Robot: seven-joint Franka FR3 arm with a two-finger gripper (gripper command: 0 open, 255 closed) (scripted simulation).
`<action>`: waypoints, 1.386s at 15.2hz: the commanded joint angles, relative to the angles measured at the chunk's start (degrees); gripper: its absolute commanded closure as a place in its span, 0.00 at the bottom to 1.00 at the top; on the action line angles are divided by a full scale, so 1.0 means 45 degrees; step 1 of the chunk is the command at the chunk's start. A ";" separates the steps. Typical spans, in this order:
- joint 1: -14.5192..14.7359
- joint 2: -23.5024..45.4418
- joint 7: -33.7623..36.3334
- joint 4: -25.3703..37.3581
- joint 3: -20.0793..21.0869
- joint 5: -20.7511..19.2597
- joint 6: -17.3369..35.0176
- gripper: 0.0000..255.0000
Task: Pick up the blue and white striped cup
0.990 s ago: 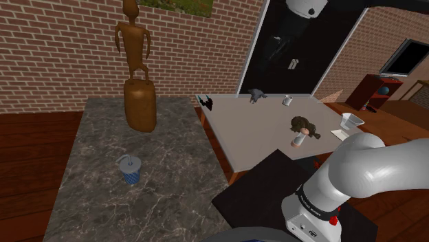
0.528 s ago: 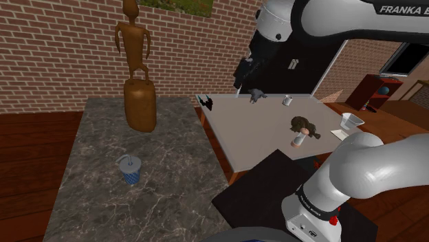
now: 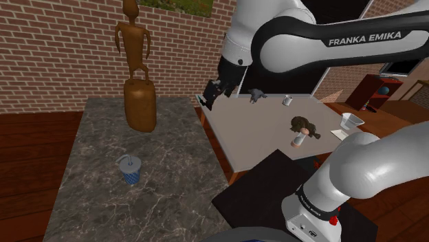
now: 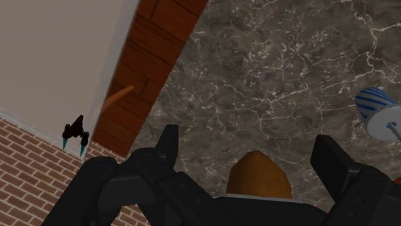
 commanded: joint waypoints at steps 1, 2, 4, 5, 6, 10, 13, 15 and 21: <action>-0.0019 0.0642 0.0628 0.0025 0.0520 -0.0041 0.0567 0.00; -0.0061 0.1029 0.0956 0.0100 0.0792 -0.0117 0.0841 0.00; -0.0175 0.1850 0.1651 0.0299 0.1346 -0.0356 0.1370 0.00; -0.0243 0.2284 0.2025 0.0424 0.1624 -0.0526 0.1621 0.00; -0.0321 0.2736 0.2417 0.0567 0.1904 -0.0732 0.1861 0.00; -0.0650 0.4729 0.4225 0.1315 0.2980 -0.2003 0.2669 0.00; -0.0725 0.6438 0.5845 0.2081 0.3568 -0.3463 0.3032 0.00; -0.0558 0.7648 0.6970 0.2693 0.3732 -0.4580 0.3126 0.00; 0.0988 1.1098 0.9649 0.4935 0.3149 -0.7367 0.2957 0.00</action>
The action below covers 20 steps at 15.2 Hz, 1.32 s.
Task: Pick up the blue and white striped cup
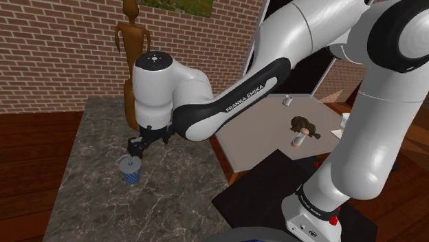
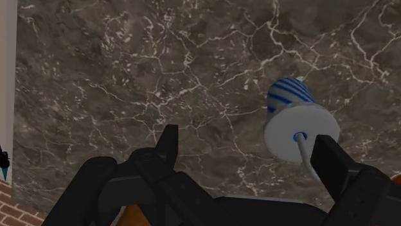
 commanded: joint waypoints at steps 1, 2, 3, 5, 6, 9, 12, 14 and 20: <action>0.0622 0.1153 0.0723 0.0887 -0.0319 -0.0793 -0.0120 0.00; 0.0940 0.1670 0.0999 0.1324 -0.0481 -0.1083 -0.0182 0.00; 0.1259 0.2179 0.1242 0.1775 -0.0645 -0.1340 -0.0246 0.00; 0.1886 0.3177 0.1641 0.2721 -0.0960 -0.1765 -0.0387 0.00; 0.2052 0.3433 0.1724 0.2978 -0.1045 -0.1854 -0.0425 0.00; 0.2204 0.3776 0.1948 0.2982 -0.1260 -0.2143 -0.0134 0.00; 0.2356 0.4130 0.2172 0.3011 -0.1476 -0.2434 0.0147 0.00; 0.2438 0.4321 0.2288 0.3037 -0.1591 -0.2585 0.0290 0.00; 0.2451 0.4336 0.2299 0.3047 -0.1597 -0.2593 0.0292 1.00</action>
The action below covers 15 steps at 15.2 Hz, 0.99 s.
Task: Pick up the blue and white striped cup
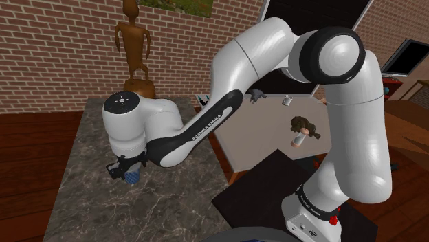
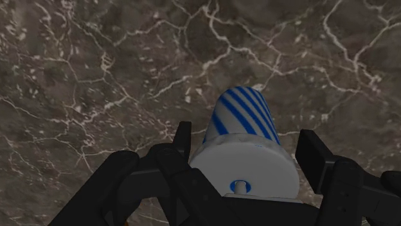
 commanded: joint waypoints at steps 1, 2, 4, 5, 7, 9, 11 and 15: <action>0.0002 0.0019 -0.0001 -0.0007 -0.0003 0.0001 0.0006 1.00; 0.0002 0.0021 0.0001 -0.0010 -0.0005 -0.0002 0.0012 1.00; 0.0005 0.0024 0.0008 -0.0013 -0.0007 -0.0006 0.0016 1.00; -0.0011 0.0009 -0.0011 -0.0014 0.0000 0.0005 0.0007 1.00; -0.0115 -0.0231 -0.0159 -0.0045 0.0148 0.0196 -0.0176 1.00; -0.0217 -0.0468 -0.0308 -0.0065 0.0292 0.0390 -0.0363 1.00; -0.0317 -0.0700 -0.0458 -0.0074 0.0434 0.0585 -0.0554 1.00; -0.0507 -0.1150 -0.0761 -0.0057 0.0707 0.0977 -0.0948 1.00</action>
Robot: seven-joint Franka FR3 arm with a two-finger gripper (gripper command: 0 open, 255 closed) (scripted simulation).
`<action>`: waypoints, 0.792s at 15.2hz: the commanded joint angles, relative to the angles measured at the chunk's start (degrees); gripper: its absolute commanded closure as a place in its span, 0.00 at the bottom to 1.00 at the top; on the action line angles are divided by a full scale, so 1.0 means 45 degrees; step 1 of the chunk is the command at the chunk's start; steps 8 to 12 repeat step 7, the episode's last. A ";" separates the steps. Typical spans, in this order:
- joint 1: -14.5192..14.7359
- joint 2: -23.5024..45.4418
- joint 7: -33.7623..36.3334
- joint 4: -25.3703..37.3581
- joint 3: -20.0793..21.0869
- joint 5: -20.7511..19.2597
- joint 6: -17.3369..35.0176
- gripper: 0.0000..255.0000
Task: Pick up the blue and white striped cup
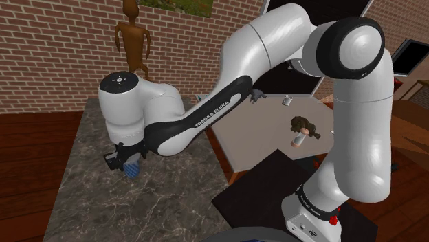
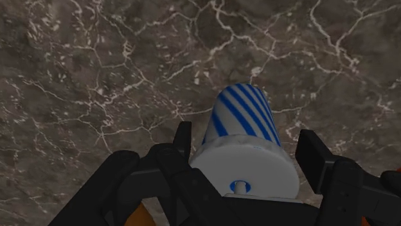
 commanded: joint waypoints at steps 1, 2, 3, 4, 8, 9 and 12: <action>-0.0074 -0.0193 -0.0141 0.0040 0.0124 0.0182 -0.0198 1.00; -0.0119 -0.0301 -0.0217 0.0054 0.0188 0.0279 -0.0300 1.00; -0.0163 -0.0408 -0.0293 0.0072 0.0252 0.0377 -0.0403 1.00; -0.0206 -0.0514 -0.0368 0.0092 0.0314 0.0474 -0.0507 1.00; -0.0254 -0.0634 -0.0456 0.0118 0.0385 0.0585 -0.0629 1.00; -0.0254 -0.0634 -0.0456 0.0118 0.0385 0.0585 -0.0629 1.00; -0.0254 -0.0634 -0.0456 0.0118 0.0385 0.0585 -0.0629 1.00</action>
